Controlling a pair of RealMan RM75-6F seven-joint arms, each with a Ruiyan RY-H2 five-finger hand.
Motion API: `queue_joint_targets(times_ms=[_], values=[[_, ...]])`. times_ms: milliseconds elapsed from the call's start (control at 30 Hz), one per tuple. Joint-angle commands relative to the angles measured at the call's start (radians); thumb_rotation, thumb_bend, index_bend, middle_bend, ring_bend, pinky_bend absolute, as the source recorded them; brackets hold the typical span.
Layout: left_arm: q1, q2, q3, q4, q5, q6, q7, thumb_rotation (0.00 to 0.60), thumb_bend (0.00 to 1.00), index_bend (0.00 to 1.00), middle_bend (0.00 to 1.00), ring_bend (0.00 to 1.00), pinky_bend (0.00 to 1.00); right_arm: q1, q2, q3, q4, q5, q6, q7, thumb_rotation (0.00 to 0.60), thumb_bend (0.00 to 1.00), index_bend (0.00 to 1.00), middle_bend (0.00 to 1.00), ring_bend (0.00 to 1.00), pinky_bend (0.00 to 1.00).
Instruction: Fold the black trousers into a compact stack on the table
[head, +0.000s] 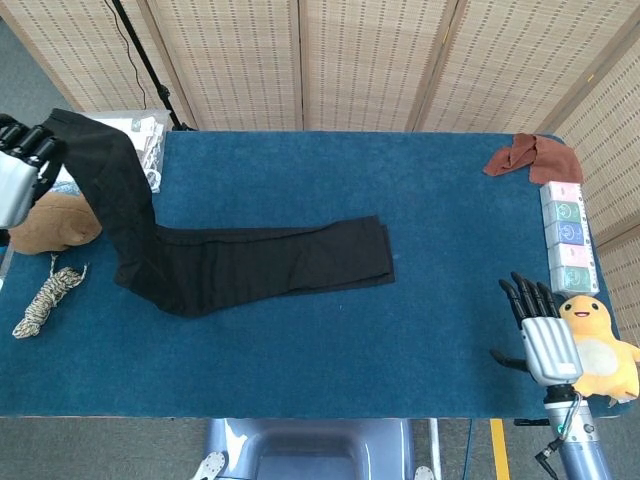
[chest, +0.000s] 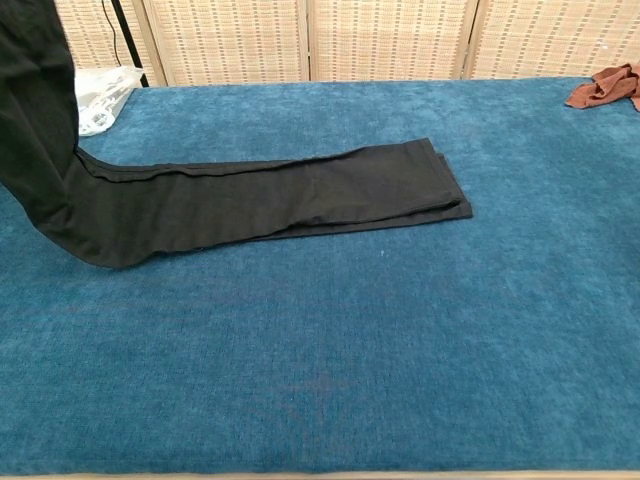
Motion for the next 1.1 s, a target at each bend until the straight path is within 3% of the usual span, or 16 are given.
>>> queue_joint_targets(times_ms=[33, 233, 367, 767, 833, 900, 967, 1033, 1100], values=[[-0.079, -0.018, 0.019, -0.1, 0.055, 0.007, 0.127, 0.6, 0.64, 0.62, 0.56, 0.56, 0.44, -0.001, 0.008, 0.004, -0.004, 0.003, 0.001, 0.015, 0.6, 0.03, 0.0, 0.0, 0.0, 0.0], [-0.218, -0.06, 0.043, -0.268, 0.15, -0.057, 0.374, 0.6, 0.64, 0.62, 0.56, 0.56, 0.44, 0.004, 0.023, 0.007, -0.005, 0.009, -0.014, 0.057, 0.6, 0.03, 0.0, 0.0, 0.0, 0.0], [-0.281, -0.112, 0.036, -0.324, 0.17, -0.116, 0.469, 0.6, 0.64, 0.62, 0.56, 0.56, 0.44, 0.008, 0.034, 0.009, -0.008, 0.023, -0.034, 0.086, 0.6, 0.03, 0.0, 0.0, 0.0, 0.0], [-0.427, -0.307, 0.002, -0.229, 0.167, -0.284, 0.595, 0.6, 0.64, 0.58, 0.54, 0.5, 0.44, 0.007, 0.059, 0.022, 0.0, 0.052, -0.044, 0.135, 0.6, 0.03, 0.0, 0.0, 0.0, 0.0], [-0.444, -0.336, -0.002, -0.209, 0.157, -0.315, 0.601, 0.6, 0.61, 0.5, 0.47, 0.45, 0.43, 0.005, 0.064, 0.023, 0.0, 0.054, -0.042, 0.141, 0.6, 0.03, 0.0, 0.0, 0.0, 0.0], [-0.455, -0.359, -0.006, -0.198, 0.141, -0.356, 0.604, 0.6, 0.57, 0.32, 0.31, 0.33, 0.38, 0.003, 0.068, 0.024, -0.001, 0.055, -0.039, 0.146, 0.6, 0.03, 0.0, 0.0, 0.0, 0.0], [-0.46, -0.378, -0.024, -0.212, 0.11, -0.393, 0.61, 0.6, 0.5, 0.07, 0.07, 0.12, 0.26, 0.0, 0.072, 0.024, -0.002, 0.055, -0.035, 0.149, 0.6, 0.03, 0.0, 0.0, 0.0, 0.0], [-0.462, -0.39, -0.042, -0.239, 0.094, -0.381, 0.6, 0.6, 0.42, 0.0, 0.0, 0.02, 0.2, -0.002, 0.075, 0.022, -0.005, 0.052, -0.032, 0.149, 0.6, 0.03, 0.0, 0.0, 0.0, 0.0], [-0.46, -0.396, -0.052, -0.255, 0.093, -0.345, 0.58, 0.6, 0.37, 0.0, 0.0, 0.0, 0.18, -0.004, 0.076, 0.02, -0.006, 0.05, -0.03, 0.147, 0.6, 0.03, 0.0, 0.0, 0.0, 0.0]])
